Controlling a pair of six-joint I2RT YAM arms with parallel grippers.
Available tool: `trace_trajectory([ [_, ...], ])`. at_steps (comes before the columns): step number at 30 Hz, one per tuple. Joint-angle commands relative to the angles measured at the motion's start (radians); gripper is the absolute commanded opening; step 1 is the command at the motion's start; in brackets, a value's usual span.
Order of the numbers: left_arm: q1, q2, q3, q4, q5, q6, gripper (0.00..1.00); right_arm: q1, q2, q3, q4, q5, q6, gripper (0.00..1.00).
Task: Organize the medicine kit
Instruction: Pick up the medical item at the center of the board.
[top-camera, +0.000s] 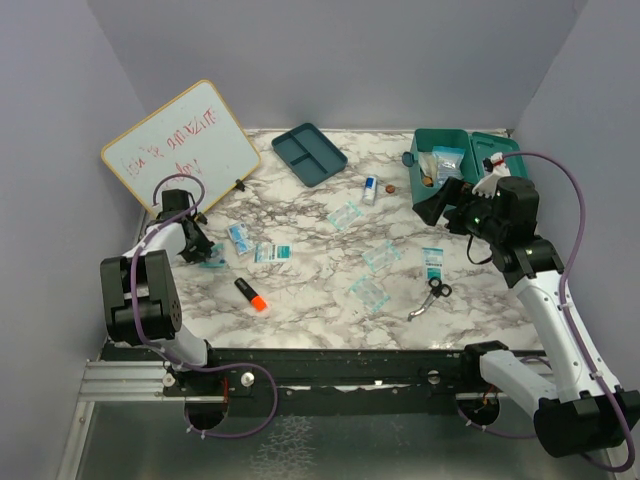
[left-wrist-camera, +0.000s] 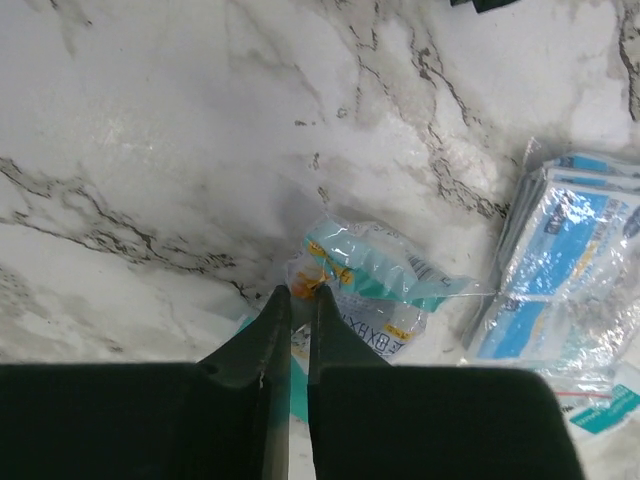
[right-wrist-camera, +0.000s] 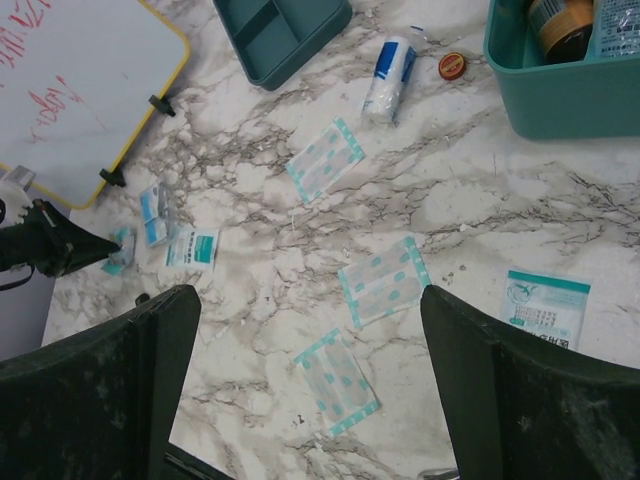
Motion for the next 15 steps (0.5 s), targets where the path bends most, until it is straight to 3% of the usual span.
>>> trace_trajectory([
  [1,0.006,-0.075,-0.023,-0.014,0.096,-0.046,0.02,0.001,0.004,0.019,0.0,-0.043,0.017,0.97],
  [15,-0.01,-0.303,-0.081,0.136,0.418,-0.131,0.03,0.001,0.048,-0.007,0.079,-0.155,0.103,0.89],
])
